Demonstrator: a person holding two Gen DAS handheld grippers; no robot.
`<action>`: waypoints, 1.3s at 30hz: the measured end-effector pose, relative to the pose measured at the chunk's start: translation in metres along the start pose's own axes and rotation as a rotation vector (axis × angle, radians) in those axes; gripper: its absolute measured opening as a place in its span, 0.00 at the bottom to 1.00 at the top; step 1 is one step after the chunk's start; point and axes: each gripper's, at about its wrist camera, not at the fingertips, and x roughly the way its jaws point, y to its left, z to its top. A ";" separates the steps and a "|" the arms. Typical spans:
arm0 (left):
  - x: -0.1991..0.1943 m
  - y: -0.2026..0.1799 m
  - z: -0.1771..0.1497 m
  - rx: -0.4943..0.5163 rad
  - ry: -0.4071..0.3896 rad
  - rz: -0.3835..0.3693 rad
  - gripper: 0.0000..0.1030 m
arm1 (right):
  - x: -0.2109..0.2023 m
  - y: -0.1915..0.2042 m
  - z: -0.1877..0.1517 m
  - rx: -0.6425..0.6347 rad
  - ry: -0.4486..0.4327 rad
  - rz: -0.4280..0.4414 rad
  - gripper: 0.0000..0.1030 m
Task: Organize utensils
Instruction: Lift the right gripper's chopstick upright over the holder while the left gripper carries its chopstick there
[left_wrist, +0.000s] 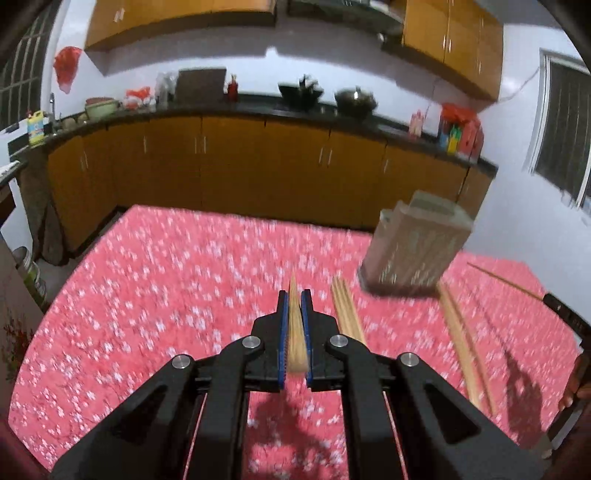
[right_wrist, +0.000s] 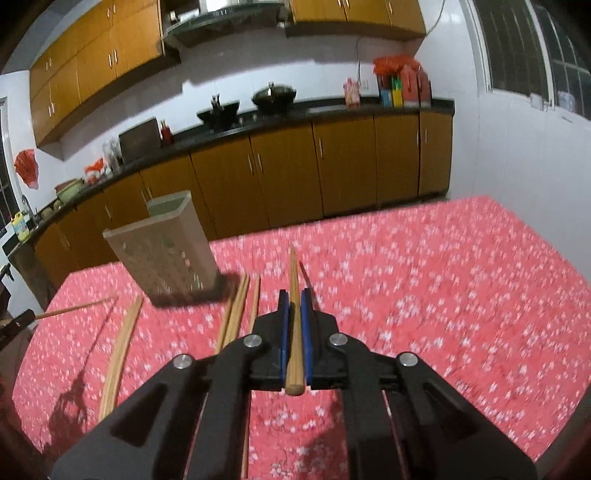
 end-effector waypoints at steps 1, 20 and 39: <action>-0.005 0.001 0.006 -0.009 -0.025 -0.001 0.07 | -0.002 0.000 0.003 0.003 -0.011 0.001 0.07; -0.017 -0.009 0.017 0.007 -0.067 -0.011 0.07 | -0.005 0.010 0.010 -0.021 0.005 0.042 0.07; -0.048 -0.048 0.114 0.014 -0.291 -0.067 0.07 | -0.072 0.037 0.132 0.032 -0.311 0.240 0.07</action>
